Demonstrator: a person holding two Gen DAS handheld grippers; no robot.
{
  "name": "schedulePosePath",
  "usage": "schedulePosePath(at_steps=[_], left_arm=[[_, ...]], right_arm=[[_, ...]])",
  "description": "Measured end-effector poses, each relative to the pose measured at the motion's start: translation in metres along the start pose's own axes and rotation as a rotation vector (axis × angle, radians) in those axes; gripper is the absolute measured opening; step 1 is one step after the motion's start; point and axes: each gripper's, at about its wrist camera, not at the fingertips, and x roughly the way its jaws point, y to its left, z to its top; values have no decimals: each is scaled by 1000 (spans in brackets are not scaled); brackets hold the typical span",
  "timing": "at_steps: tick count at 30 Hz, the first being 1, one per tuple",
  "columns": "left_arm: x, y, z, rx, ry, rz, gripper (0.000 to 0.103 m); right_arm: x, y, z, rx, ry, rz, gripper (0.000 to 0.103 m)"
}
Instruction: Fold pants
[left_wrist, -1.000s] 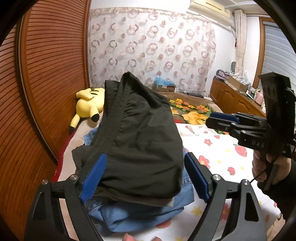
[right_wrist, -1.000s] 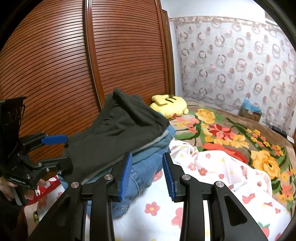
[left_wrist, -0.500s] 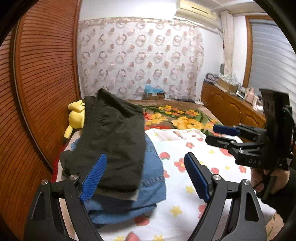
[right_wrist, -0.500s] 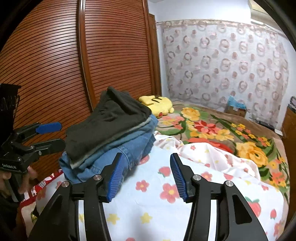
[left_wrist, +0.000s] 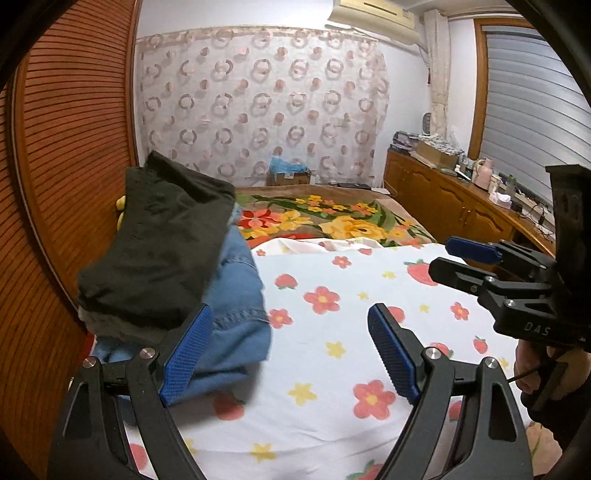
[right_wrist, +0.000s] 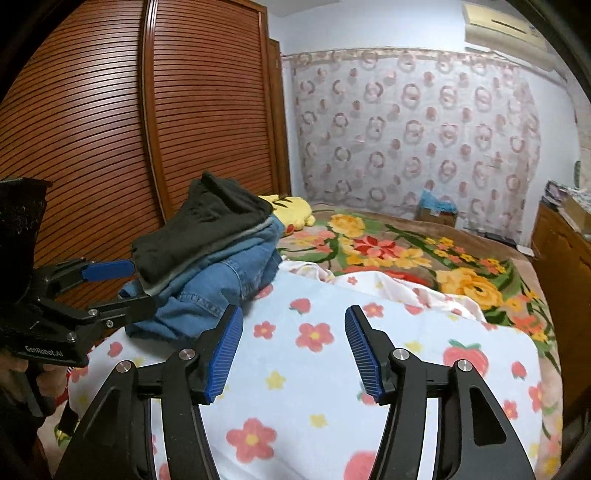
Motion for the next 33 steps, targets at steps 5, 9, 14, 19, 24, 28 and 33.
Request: schedulePosePath(at_steps=[5,9,14,19,24,28,33], left_arm=[[-6,-13,-9,5,5,-13,86],[-15,-26,-17,7,0,-27,86],[-29,-38,-24,23,-12,-27,86],[-45,-49,-30,30,-30,-32,86],[-60,-58,-36,31,-41,-37,86],[-70,-63,-38,39,-50,-33,86],[-82,-69,-40,49,-74,-12,86]], right_arm=[[-22,9,-15,23,-5,-35,62],[-37,18,-22,35,-10,-60,62],[-55,25,-34,53,-18,-79,62],[-74,30,-42,70,-28,-100,62],[-95,35,-50,94,-41,-125,63],[-112,35,-58,107,-51,-158,64],[-128,42,-62,128,-59,-196,64]])
